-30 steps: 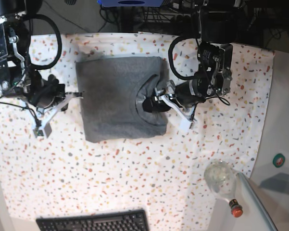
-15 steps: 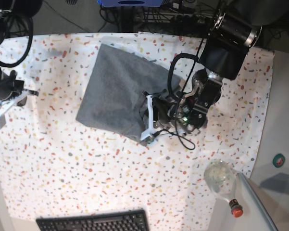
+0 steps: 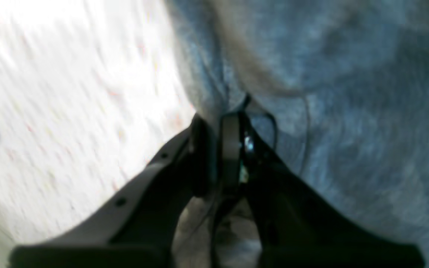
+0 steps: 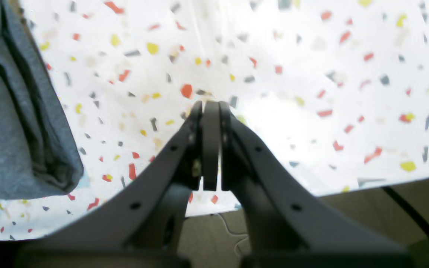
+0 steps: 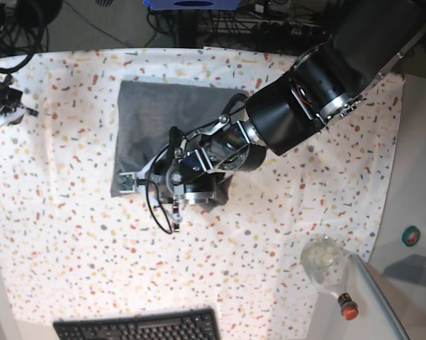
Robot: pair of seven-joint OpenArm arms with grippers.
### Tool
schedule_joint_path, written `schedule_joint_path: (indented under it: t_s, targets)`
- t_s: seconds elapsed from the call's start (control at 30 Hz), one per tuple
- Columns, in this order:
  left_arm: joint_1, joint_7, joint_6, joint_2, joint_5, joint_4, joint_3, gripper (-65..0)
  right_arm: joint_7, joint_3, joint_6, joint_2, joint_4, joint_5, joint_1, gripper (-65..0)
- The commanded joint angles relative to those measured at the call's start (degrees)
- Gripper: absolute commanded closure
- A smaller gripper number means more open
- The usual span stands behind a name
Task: Layout the t-shirt on the table in an organized manner, then fold the t-shirt properly
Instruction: 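Rotate and flatten the folded shirt with the left gripper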
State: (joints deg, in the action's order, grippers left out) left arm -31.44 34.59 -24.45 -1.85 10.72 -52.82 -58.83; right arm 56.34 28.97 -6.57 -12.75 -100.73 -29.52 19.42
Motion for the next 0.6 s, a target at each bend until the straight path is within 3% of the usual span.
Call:
schedule_joint_path:
  t_s: [0.0,0.13,0.57]
  targets:
    - [-1.6,-0.9,0.4,-1.4,1.1,0.6,0.3,0.0,-1.0,0.4,-0.3,-0.3,-0.8,-0.2,0.1,0.0]
    - [-1.8,-2.4,0.4,-3.9,2.1,5.1,0.3,0.0,-1.0,-1.0,-0.4,1.0,-2.3,-0.5,1.8,0.0]
    - [-2.0,-2.6,0.3,-4.0,2.0,6.4,0.3,0.0,-0.5,-3.9,-0.3,2.0,-3.4,-0.3,0.8,0.0]
